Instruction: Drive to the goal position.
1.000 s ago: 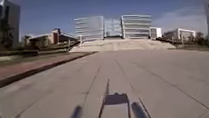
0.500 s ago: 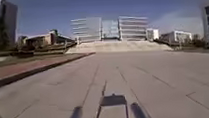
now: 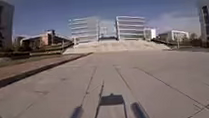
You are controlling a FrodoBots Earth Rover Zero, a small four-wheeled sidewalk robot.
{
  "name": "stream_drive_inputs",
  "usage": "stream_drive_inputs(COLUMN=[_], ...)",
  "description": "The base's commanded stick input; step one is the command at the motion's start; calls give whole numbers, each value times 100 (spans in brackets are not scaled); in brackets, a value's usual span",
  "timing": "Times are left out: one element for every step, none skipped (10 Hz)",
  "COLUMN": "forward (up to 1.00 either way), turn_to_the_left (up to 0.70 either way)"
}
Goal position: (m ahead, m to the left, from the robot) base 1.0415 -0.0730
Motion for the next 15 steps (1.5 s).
stream_drive_inputs(forward=[70,70,70,70,70,70,70,70,70,70,70,70,70,70,70], turn_to_the_left=[0,0,0,0,0,0,0,0,0,0,0,0,0,-6,-14])
